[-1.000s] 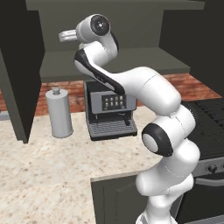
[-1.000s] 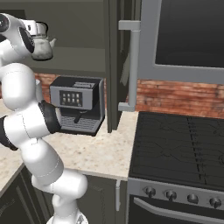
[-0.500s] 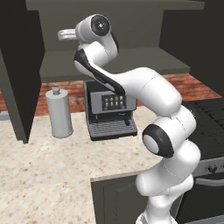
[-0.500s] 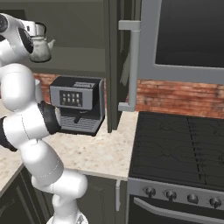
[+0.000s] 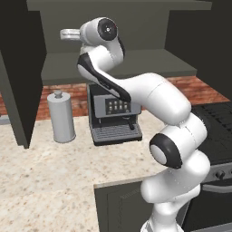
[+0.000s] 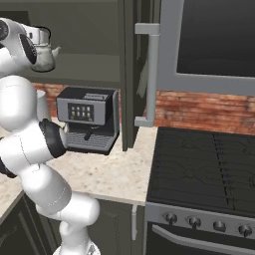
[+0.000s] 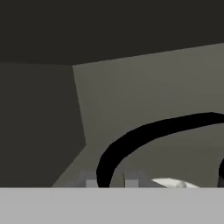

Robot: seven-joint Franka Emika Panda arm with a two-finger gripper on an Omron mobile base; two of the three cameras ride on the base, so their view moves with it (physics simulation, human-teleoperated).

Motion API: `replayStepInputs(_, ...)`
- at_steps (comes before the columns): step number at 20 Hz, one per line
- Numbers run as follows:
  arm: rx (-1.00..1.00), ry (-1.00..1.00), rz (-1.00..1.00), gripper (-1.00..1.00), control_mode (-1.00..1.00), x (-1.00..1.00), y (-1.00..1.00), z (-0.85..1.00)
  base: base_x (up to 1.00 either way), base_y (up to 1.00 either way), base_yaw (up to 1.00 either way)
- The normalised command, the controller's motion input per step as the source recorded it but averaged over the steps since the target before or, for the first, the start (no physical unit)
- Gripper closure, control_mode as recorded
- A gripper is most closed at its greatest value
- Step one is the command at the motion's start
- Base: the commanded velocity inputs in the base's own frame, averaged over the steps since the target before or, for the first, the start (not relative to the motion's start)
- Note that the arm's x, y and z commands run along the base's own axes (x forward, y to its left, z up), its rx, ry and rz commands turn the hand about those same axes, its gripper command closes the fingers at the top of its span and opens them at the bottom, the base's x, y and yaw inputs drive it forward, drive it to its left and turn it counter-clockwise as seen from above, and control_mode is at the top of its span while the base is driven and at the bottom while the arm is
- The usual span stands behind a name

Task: Open the cabinet, pick the kettle from the cabinet, and place it in the sink.

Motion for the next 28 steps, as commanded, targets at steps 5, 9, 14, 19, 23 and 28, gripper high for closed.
replayStepInputs(5,0.08,-0.06,0.0,1.0,-1.0,-0.33,0.04,-0.04,0.0,0.0,0.0)
replayStepInputs(9,0.04,-0.06,0.0,1.0,-1.0,-0.44,0.04,-0.01,0.0,0.0,0.0)
replayStepInputs(14,0.01,0.0,0.0,1.0,-1.0,-0.48,0.0,0.0,0.0,0.0,0.0)
replayStepInputs(19,0.0,0.0,0.0,1.0,-1.0,-0.54,0.0,0.04,0.0,0.0,0.0)
replayStepInputs(23,0.0,0.03,0.0,1.0,-1.0,-0.56,-0.04,0.1,0.0,0.0,0.0)
replayStepInputs(28,0.0,0.05,0.03,1.0,-1.0,-0.59,-0.12,0.12,0.0,0.0,0.0)
